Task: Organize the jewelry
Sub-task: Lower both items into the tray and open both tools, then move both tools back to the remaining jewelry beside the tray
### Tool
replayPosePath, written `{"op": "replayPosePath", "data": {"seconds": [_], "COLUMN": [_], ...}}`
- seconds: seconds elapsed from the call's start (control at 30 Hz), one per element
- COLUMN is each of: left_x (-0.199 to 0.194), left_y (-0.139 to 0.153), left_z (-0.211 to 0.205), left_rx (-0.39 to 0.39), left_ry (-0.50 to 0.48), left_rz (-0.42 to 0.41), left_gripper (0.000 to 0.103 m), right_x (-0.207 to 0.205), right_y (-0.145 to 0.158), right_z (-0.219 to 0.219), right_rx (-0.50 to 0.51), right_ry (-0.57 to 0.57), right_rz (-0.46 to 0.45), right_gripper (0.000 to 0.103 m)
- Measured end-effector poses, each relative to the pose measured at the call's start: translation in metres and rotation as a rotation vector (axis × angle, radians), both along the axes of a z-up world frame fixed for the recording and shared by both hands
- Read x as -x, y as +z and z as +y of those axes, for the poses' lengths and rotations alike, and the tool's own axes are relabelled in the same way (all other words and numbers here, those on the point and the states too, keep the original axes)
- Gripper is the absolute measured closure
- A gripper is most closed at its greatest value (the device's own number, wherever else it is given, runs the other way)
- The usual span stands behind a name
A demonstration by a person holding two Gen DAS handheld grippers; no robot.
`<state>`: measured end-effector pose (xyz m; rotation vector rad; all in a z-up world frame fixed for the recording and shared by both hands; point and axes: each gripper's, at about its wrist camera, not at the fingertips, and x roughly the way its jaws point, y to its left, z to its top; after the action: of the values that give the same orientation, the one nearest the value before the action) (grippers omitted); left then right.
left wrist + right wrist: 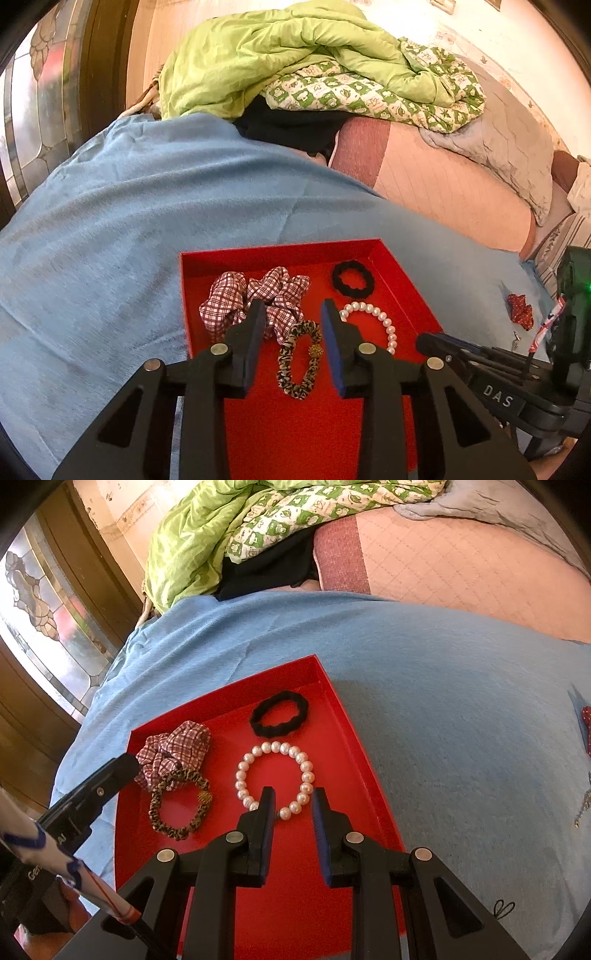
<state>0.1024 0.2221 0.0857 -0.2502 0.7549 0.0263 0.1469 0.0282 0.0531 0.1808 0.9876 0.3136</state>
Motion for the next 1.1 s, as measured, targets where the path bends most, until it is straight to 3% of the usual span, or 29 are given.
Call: {"op": "replayPosePath", "data": {"seconds": [0.63, 0.93, 1.1], "left_x": [0.008, 0.022, 0.027], "left_y": [0.012, 0.025, 0.018], "left_z": [-0.011, -0.044, -0.067], "left_rx": [-0.104, -0.126, -0.031], "left_ry": [-0.001, -0.083, -0.195], "left_rz": [-0.037, -0.085, -0.049], "left_gripper": [0.072, 0.065, 0.064], "right_x": [0.030, 0.064, 0.076], "right_y": [0.007, 0.012, -0.005], "right_z": [-0.031, -0.097, -0.146], "right_rx": [-0.034, -0.070, -0.107], "right_ry": [-0.017, -0.105, -0.181], "right_rz": [0.005, -0.022, 0.013], "right_gripper": [0.081, 0.080, 0.078]}}
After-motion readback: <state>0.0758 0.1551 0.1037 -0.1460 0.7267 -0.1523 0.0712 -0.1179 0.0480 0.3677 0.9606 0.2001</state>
